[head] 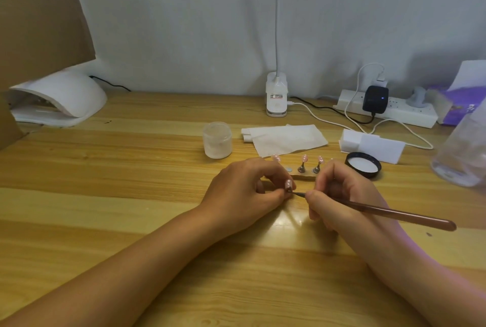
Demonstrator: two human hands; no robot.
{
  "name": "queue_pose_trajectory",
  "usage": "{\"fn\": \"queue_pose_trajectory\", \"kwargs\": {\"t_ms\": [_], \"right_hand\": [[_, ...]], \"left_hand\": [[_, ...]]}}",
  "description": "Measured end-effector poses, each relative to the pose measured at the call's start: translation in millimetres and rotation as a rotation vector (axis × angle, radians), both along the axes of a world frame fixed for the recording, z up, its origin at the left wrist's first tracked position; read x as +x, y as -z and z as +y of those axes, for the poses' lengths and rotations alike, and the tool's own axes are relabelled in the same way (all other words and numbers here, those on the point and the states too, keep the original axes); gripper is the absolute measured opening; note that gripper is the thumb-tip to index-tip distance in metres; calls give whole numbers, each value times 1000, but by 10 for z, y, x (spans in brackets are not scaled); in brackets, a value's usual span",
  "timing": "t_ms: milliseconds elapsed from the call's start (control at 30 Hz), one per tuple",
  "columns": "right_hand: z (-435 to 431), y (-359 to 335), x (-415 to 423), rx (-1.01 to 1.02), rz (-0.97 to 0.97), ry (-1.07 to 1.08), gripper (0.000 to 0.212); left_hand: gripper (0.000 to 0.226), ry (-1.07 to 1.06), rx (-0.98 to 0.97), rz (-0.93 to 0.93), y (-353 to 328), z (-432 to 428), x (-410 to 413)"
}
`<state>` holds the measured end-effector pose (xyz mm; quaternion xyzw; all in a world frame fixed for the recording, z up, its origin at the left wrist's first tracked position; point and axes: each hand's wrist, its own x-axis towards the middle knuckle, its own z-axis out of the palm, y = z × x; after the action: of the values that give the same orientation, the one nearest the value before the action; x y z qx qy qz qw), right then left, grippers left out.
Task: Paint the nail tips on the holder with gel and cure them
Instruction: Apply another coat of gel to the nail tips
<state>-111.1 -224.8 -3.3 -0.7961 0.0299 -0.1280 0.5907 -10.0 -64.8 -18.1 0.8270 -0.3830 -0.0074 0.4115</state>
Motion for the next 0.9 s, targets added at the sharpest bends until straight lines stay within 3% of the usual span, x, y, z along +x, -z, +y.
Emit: {"fn": "queue_pose_trajectory", "kwargs": {"t_ms": [200,467,633,900], "right_hand": [[-18,19,3,75,-35,57,24],[2,24,17,-13,-48,40,13],[-17,16,34,-26,-3,7,30],[-27,29,21,49,-39,58,22]], "left_hand": [[5,-19,-2,-29,19,-1,0],[7,-25,8,-50,21,-1,10],[8,-22,9,-51,19,0,5],[7,-24,2,-55,2,0,-11]]}}
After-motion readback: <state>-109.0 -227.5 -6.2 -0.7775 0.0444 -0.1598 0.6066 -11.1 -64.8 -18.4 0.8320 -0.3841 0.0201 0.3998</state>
